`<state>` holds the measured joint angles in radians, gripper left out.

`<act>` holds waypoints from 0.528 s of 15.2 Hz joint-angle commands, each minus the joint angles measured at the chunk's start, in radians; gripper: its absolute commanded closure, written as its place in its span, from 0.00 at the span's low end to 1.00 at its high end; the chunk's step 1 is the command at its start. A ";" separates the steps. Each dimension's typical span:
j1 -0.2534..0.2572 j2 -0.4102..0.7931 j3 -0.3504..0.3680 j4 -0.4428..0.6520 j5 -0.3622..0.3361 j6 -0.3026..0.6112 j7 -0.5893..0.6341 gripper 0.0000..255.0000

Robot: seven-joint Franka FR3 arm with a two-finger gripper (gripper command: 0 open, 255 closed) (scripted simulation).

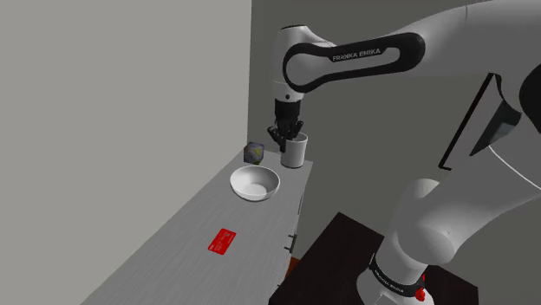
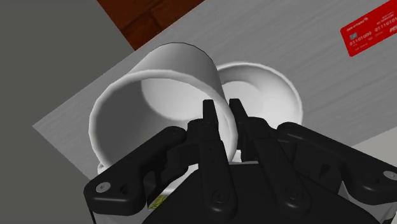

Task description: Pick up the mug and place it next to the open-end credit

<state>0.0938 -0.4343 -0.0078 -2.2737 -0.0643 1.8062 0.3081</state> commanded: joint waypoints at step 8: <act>0.062 -0.160 0.102 -0.148 0.063 -0.018 0.132 1.00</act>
<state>0.1538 -0.5913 0.0905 -2.4109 -0.0043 1.7808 0.4346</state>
